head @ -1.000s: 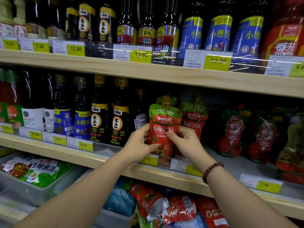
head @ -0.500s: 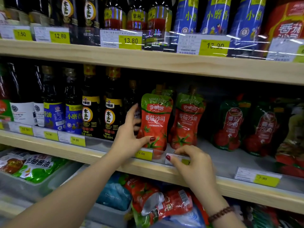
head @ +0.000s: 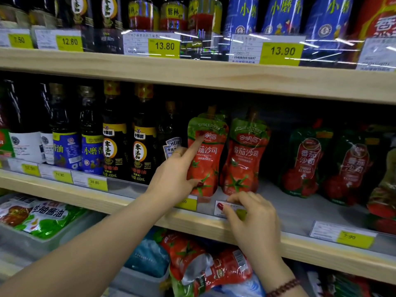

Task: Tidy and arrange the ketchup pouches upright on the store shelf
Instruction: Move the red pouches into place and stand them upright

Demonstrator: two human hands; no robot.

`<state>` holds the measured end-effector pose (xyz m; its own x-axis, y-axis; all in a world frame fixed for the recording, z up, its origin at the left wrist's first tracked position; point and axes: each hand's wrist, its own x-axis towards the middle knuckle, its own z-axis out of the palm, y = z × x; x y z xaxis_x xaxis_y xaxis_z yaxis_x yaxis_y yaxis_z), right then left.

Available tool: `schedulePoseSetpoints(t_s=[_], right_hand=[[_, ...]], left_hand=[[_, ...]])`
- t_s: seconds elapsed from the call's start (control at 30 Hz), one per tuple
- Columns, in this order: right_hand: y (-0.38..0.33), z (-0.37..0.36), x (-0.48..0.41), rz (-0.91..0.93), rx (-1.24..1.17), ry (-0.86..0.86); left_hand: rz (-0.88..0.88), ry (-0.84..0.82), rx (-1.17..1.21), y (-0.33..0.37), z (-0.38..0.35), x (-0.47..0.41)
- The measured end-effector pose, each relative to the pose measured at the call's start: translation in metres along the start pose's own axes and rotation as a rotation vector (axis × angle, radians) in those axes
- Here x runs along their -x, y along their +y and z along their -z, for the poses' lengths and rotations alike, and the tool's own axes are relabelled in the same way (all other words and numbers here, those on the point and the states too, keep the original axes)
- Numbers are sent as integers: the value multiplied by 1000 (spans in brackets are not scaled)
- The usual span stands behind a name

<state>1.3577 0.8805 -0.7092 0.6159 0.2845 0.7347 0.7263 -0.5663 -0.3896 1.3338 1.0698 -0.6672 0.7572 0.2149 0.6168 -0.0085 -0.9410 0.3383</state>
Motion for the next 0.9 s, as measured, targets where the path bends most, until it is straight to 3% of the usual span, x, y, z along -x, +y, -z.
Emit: schedulePoseSetpoints(t_s=[0.17, 0.5, 0.77, 0.9], right_hand=[[2, -1, 1, 18, 23, 8], [3, -2, 2, 51, 19, 10], [7, -5, 2, 77, 32, 33], [9, -8, 2, 99, 56, 60]], left_hand=[[-12, 35, 1, -1, -5, 2], [27, -65, 170, -1, -11, -8], [33, 52, -126, 25, -19, -3], [72, 50, -144, 31, -24, -12]])
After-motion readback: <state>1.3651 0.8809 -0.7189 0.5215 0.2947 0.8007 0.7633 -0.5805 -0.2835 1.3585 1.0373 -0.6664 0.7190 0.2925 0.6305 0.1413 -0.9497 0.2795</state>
